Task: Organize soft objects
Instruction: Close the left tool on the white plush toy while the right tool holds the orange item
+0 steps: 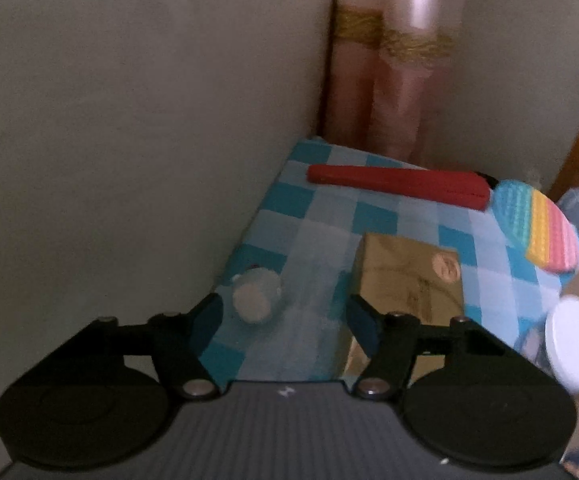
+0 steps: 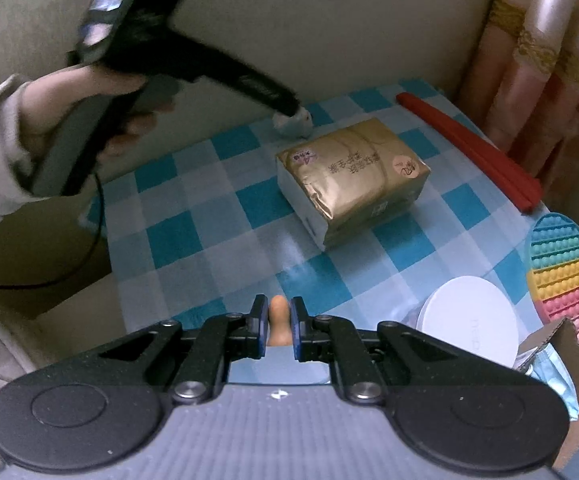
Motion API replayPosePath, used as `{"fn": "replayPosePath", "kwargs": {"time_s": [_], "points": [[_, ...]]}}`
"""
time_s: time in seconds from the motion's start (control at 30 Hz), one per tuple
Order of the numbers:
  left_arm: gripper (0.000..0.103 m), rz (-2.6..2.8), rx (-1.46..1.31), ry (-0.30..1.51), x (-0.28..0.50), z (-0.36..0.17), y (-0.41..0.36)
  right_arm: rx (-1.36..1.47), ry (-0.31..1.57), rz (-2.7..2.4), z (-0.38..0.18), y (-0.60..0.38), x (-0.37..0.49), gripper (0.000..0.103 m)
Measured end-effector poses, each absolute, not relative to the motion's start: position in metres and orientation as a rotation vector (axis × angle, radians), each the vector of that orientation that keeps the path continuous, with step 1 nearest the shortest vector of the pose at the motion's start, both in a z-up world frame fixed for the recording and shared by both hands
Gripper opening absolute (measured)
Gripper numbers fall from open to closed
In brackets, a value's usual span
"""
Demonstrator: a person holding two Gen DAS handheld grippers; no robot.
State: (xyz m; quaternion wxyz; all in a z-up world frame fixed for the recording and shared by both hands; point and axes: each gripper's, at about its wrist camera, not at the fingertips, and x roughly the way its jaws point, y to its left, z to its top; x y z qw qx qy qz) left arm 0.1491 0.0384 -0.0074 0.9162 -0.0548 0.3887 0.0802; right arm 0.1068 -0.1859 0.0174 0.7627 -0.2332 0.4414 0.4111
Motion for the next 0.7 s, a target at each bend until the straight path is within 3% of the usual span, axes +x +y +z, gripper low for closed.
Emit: {"fn": "replayPosePath", "kwargs": {"time_s": [0.17, 0.4, 0.7], "points": [[0.066, 0.227, -0.177, 0.827, 0.184, -0.014, 0.039, -0.495, 0.954, 0.910, 0.015, -0.189, 0.110, 0.014], [0.052, 0.310, -0.237, 0.907, 0.218, -0.041, 0.047, -0.490, 0.942, 0.931, 0.014, -0.191, 0.111, 0.014], [0.052, 0.382, -0.223, 0.923, 0.233, -0.057, 0.053, -0.478, 0.958, 0.938, 0.009, -0.190, 0.115, 0.014]]}}
